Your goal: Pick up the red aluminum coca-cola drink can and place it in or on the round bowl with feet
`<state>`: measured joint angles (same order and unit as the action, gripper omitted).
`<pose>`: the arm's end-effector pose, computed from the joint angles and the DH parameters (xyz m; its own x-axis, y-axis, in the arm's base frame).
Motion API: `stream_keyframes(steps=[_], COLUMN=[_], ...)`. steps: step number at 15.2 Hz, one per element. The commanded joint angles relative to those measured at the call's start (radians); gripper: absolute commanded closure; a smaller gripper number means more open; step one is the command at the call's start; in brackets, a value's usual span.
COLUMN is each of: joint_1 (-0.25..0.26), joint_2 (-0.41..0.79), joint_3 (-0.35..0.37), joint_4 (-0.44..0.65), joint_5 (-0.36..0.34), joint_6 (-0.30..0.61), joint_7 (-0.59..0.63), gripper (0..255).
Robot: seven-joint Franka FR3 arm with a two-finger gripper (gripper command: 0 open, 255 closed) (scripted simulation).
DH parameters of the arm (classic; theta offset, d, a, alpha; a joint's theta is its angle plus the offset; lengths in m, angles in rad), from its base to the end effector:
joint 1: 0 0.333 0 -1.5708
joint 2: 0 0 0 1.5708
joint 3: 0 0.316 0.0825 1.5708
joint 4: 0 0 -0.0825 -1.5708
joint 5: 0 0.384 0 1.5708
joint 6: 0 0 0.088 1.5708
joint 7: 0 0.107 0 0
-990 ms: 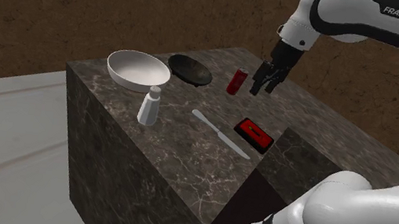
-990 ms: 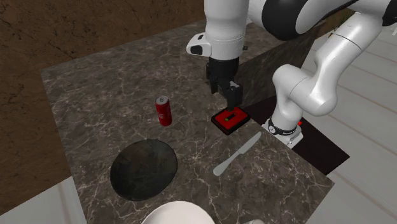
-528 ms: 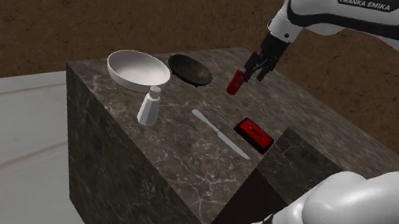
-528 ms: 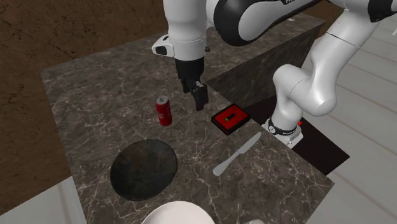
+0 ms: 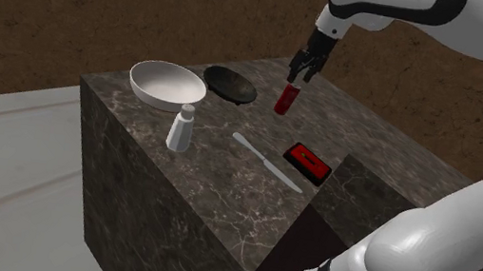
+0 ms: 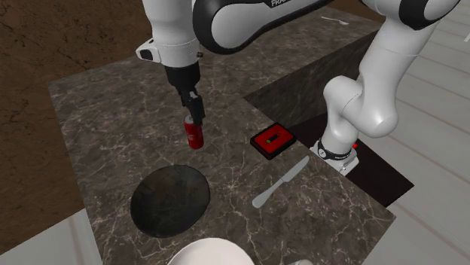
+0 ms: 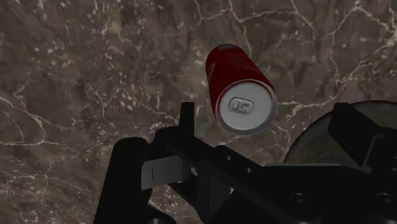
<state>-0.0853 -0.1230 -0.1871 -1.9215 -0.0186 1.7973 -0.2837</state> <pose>0.5033 -0.1464 0.5421 0.9999 0.0169 -0.0018 0.0169 -0.9998 -0.0054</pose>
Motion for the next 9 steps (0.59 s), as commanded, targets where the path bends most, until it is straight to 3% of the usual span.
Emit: stream_keyframes(steps=[1,9], joint_1=[-0.004,-0.004], joint_2=[0.026,0.034], joint_3=[-0.006,-0.007], joint_4=[0.010,-0.070], joint_5=[0.003,0.004], joint_6=[0.019,0.106], joint_7=[-0.012,-0.013], gripper=[0,0])
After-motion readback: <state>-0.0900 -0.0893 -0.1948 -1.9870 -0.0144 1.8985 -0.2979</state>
